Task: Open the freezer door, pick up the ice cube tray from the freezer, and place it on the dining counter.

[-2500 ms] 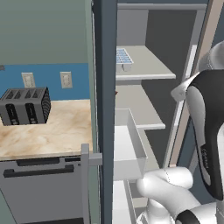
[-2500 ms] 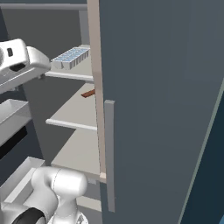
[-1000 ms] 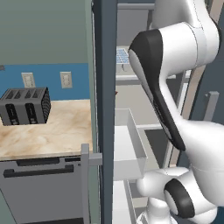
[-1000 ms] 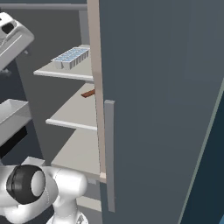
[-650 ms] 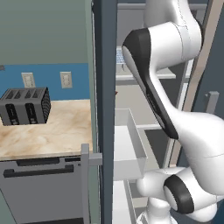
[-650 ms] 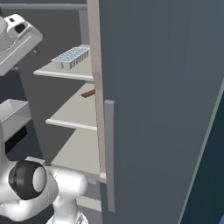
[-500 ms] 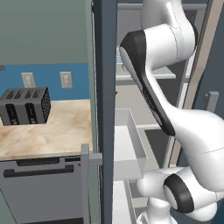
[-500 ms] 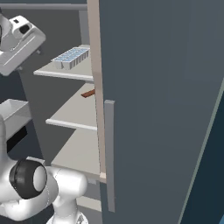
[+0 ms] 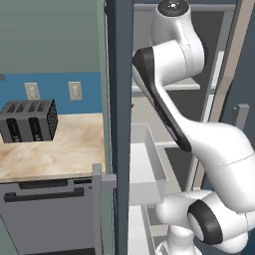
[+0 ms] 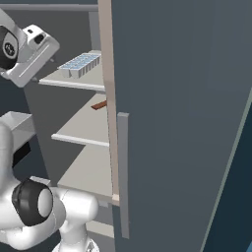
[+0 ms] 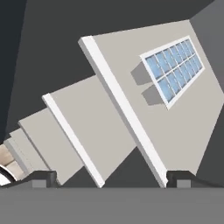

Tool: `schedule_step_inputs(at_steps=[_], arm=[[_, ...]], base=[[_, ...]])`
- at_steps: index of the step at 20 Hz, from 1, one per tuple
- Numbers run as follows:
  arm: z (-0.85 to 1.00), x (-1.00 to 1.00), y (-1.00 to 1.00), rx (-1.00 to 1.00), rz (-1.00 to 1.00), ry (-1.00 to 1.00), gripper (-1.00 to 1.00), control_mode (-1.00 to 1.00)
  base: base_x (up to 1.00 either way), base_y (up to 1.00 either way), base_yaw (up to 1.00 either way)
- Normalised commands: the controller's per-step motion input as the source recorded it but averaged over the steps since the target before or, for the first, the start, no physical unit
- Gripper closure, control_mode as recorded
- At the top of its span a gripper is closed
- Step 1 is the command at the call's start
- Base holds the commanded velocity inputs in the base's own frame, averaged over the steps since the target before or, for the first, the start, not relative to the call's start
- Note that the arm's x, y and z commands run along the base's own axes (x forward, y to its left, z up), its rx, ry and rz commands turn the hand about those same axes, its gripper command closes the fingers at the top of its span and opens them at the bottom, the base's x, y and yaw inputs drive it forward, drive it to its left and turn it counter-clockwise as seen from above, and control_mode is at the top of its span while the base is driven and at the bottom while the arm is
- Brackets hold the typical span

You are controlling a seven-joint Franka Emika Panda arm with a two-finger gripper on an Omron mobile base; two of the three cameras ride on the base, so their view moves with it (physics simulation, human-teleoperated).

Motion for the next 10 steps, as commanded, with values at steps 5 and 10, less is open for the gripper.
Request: schedule_step_inputs(at_steps=[5,10], arm=[[-0.10,0.52,-0.04,0.00,0.06,-0.06,-1.00,-1.00],[0.00,0.46,-0.02,0.00,0.04,-0.01,-1.00,-1.00]], base=[[0.00,0.00,0.00],[0.00,0.00,0.00]])
